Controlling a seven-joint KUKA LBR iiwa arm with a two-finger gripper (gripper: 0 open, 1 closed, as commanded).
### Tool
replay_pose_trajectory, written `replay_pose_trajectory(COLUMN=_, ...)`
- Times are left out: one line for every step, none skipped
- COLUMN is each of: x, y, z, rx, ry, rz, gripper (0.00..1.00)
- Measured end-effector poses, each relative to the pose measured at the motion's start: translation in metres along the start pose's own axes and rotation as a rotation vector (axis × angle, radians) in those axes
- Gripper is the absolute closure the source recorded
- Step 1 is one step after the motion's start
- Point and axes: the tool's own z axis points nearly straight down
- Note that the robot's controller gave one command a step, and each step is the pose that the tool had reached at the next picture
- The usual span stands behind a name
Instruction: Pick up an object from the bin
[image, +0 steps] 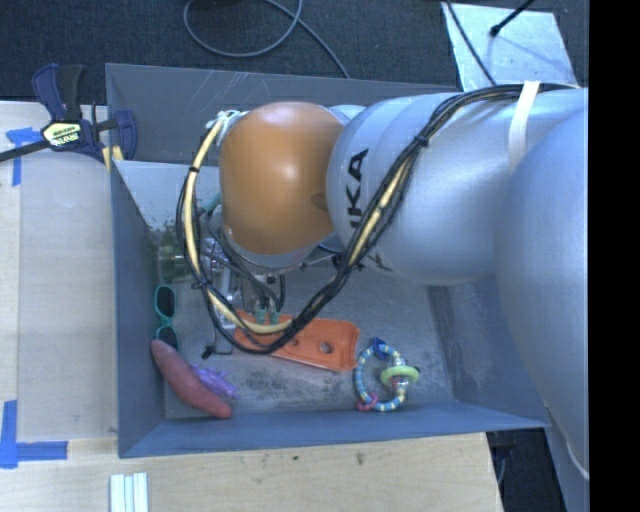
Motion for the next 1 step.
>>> replay_pose_trajectory(x=-0.0021, y=-0.0010, z=-0.0046, rx=-0.002, ry=-0.008, rz=0.003, gripper=0.00)
